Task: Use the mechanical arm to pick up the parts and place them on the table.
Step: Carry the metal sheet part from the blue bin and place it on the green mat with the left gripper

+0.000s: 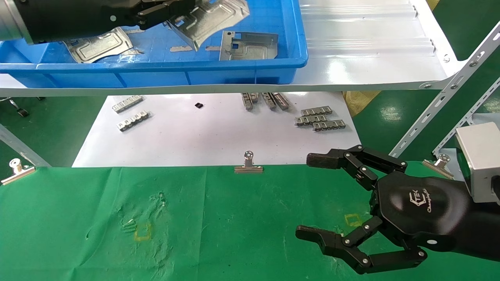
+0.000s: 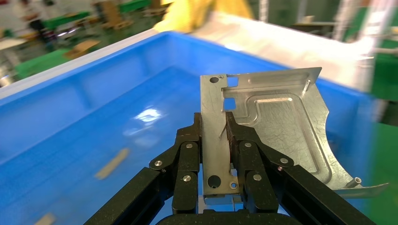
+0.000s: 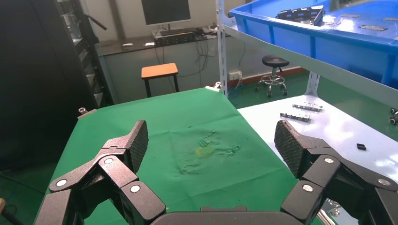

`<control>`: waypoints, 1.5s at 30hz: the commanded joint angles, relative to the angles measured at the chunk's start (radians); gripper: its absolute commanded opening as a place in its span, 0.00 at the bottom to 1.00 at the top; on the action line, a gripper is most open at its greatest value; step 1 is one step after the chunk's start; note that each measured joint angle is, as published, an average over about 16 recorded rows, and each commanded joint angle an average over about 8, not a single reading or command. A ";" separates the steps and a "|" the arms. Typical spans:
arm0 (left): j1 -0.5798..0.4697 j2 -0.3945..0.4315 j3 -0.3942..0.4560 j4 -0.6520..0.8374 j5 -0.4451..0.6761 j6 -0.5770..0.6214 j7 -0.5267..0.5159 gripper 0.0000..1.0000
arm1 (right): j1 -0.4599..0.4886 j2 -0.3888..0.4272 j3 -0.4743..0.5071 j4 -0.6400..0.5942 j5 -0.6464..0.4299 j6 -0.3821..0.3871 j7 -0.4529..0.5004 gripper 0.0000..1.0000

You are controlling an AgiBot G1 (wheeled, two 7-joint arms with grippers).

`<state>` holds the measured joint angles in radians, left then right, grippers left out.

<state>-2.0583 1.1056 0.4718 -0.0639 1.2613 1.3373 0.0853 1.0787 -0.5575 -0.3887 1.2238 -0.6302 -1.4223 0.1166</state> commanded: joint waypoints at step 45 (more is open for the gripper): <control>0.409 -0.360 0.478 -0.423 -0.115 0.226 0.592 0.00 | 0.000 0.000 0.000 0.000 0.000 0.000 0.000 1.00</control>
<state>-1.6520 0.7442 0.9473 -0.4961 1.1363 1.5657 0.6689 1.0787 -0.5575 -0.3887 1.2238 -0.6302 -1.4223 0.1166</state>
